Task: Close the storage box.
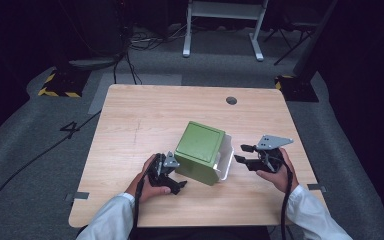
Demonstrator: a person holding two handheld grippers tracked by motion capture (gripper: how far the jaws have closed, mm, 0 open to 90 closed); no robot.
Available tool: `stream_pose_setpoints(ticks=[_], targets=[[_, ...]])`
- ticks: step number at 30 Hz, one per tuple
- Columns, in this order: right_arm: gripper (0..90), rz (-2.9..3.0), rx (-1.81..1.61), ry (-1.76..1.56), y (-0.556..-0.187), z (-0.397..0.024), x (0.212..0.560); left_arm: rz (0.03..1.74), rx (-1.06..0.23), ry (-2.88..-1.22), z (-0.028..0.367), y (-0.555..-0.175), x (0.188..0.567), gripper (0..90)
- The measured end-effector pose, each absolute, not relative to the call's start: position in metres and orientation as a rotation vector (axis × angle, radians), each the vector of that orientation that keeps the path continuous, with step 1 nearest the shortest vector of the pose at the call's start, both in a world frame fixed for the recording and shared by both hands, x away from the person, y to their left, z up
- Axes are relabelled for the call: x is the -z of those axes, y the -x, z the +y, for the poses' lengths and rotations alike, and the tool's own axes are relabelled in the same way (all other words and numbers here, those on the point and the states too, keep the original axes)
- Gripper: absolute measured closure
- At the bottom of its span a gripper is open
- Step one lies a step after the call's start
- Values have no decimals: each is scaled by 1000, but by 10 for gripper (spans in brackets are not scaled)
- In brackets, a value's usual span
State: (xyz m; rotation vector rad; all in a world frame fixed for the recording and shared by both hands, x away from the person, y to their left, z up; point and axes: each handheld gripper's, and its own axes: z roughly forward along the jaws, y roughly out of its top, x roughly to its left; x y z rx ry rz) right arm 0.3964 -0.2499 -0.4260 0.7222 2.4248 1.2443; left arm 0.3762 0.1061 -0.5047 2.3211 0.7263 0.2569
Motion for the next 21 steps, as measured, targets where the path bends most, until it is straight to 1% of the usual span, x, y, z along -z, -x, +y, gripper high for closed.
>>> stream_pose_setpoints(ticks=[3,4,5,6,10,13,21], targets=[[434,2424,-1252,-703,-392,-259,423,718,-257,-2322,106,-376,505,19],[398,2414,-1251,-689,-390,-265,422,714,-257,-2324,107,-376,505,19],[398,2414,-1251,-689,-390,-265,422,714,-258,-2324,107,-376,505,19],[376,2411,-1248,-685,-389,-269,421,710,-255,-2323,107,-376,505,18],[292,2395,-1170,-700,-389,-282,421,703,-253,-2325,108,-376,505,18],[258,2376,-1111,-703,-386,-291,421,694,-247,-2327,110,-375,505,18],[233,2348,-1059,-754,-382,-314,423,696,-244,-2325,126,-370,505,18]])
